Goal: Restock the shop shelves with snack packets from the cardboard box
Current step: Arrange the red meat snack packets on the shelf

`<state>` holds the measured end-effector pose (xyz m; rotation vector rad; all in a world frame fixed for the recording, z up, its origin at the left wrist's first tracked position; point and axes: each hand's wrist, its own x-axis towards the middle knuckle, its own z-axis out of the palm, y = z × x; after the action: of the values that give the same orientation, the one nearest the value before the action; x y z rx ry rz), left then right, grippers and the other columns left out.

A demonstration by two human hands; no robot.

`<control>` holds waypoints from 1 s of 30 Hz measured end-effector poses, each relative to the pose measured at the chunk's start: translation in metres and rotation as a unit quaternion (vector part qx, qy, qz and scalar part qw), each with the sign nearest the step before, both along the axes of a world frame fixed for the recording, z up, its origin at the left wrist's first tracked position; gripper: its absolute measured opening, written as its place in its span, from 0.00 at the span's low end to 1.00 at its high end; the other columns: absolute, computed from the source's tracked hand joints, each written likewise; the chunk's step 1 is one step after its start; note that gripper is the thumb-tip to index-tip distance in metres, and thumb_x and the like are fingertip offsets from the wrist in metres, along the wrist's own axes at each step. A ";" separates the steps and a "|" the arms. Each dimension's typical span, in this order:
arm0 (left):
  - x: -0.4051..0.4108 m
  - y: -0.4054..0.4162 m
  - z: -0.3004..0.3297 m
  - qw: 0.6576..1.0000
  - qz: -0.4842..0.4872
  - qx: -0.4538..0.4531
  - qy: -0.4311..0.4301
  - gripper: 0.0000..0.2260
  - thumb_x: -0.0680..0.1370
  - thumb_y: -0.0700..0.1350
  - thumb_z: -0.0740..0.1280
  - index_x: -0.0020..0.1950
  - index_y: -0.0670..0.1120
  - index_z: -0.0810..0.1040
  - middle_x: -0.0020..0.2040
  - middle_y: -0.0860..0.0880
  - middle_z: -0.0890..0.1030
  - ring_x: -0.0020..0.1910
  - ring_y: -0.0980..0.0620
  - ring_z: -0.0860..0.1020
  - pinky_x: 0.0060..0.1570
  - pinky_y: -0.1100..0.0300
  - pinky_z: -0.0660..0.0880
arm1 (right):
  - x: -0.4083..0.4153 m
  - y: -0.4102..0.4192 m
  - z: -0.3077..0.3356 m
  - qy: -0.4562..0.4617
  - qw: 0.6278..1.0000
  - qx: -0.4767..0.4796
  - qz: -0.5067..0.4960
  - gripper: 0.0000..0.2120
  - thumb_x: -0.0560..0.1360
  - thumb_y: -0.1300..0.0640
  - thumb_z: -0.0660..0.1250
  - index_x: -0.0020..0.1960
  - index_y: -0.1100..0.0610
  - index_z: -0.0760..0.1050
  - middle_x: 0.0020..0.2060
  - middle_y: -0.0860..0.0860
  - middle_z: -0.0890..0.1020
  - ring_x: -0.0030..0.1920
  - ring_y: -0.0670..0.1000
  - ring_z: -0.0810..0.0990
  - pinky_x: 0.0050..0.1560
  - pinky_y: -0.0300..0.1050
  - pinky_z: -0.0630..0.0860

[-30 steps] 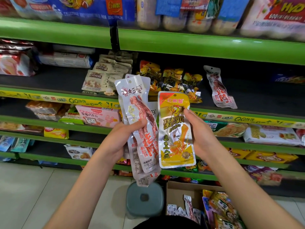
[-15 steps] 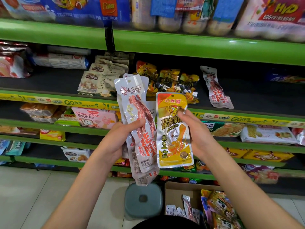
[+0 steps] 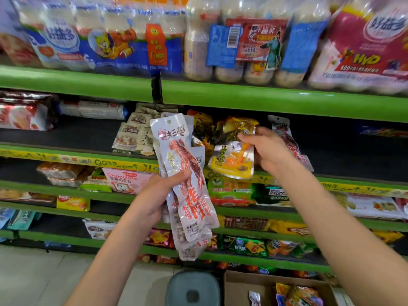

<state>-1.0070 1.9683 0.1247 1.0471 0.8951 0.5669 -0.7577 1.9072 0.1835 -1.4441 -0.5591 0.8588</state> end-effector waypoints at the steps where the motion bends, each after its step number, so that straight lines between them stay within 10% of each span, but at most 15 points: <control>1: -0.001 0.001 0.000 1.000 0.000 0.000 0.001 0.31 0.58 0.56 0.80 0.58 0.46 0.83 0.49 0.45 0.87 0.46 0.47 0.87 0.38 0.57 0.82 | 0.004 0.012 0.002 -0.017 1.000 -0.009 -0.009 0.09 0.73 0.70 0.72 0.49 0.61 0.76 0.39 0.54 0.84 0.31 0.47 0.84 0.34 0.44 0.81; 6: -0.007 0.004 -0.006 1.000 0.001 -0.012 0.001 0.31 0.59 0.55 0.84 0.59 0.46 0.83 0.51 0.44 0.87 0.49 0.45 0.86 0.49 0.51 0.80 | 0.014 0.070 0.001 -0.082 0.994 -0.066 -0.008 0.17 0.71 0.66 0.75 0.59 0.62 0.78 0.58 0.59 0.82 0.54 0.59 0.83 0.57 0.56 0.78; 11: -0.016 0.004 -0.008 1.000 0.004 -0.017 0.001 0.30 0.55 0.57 0.85 0.54 0.48 0.85 0.51 0.43 0.87 0.50 0.43 0.86 0.56 0.46 0.79 | 0.021 0.105 -0.003 -0.164 0.971 -0.164 0.048 0.06 0.77 0.52 0.72 0.46 0.52 0.77 0.64 0.57 0.78 0.60 0.52 0.74 0.55 0.41 0.67; 16: -0.024 0.004 -0.004 1.000 0.014 -0.018 -0.001 0.27 0.59 0.55 0.81 0.55 0.46 0.85 0.51 0.43 0.87 0.49 0.43 0.86 0.48 0.50 0.81 | 0.020 0.102 -0.011 -0.476 0.830 -0.287 0.034 0.26 0.78 0.38 0.65 0.62 0.59 0.76 0.63 0.59 0.79 0.62 0.60 0.78 0.48 0.44 0.70; 19: -0.026 0.001 0.001 1.000 0.004 -0.008 -0.016 0.26 0.64 0.55 0.81 0.58 0.46 0.84 0.53 0.43 0.87 0.51 0.42 0.86 0.50 0.50 0.80 | 0.016 0.092 -0.011 -0.547 0.786 -0.289 0.008 0.28 0.79 0.37 0.62 0.66 0.58 0.73 0.66 0.59 0.77 0.66 0.62 0.74 0.62 0.51 0.71; 26: -0.014 -0.009 0.009 0.999 0.010 -0.016 -0.045 0.24 0.63 0.51 0.82 0.56 0.45 0.85 0.53 0.42 0.86 0.51 0.43 0.86 0.45 0.53 0.82 | -0.052 0.007 -0.003 -0.485 0.870 -0.015 0.090 0.06 0.77 0.48 0.67 0.52 0.48 0.77 0.47 0.43 0.79 0.50 0.46 0.77 0.46 0.42 0.71; 30: -0.002 -0.017 0.010 0.999 -0.001 -0.005 -0.051 0.21 0.60 0.53 0.83 0.50 0.49 0.87 0.51 0.43 0.87 0.49 0.44 0.86 0.42 0.55 0.82 | -0.092 -0.056 -0.016 -0.388 0.895 -0.042 0.215 0.18 0.71 0.33 0.67 0.58 0.35 0.69 0.56 0.29 0.70 0.55 0.29 0.71 0.50 0.31 0.72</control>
<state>-1.0088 1.9512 0.1351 1.0007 0.8074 0.6072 -0.8494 1.8511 0.1677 -1.7615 -1.5031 0.6108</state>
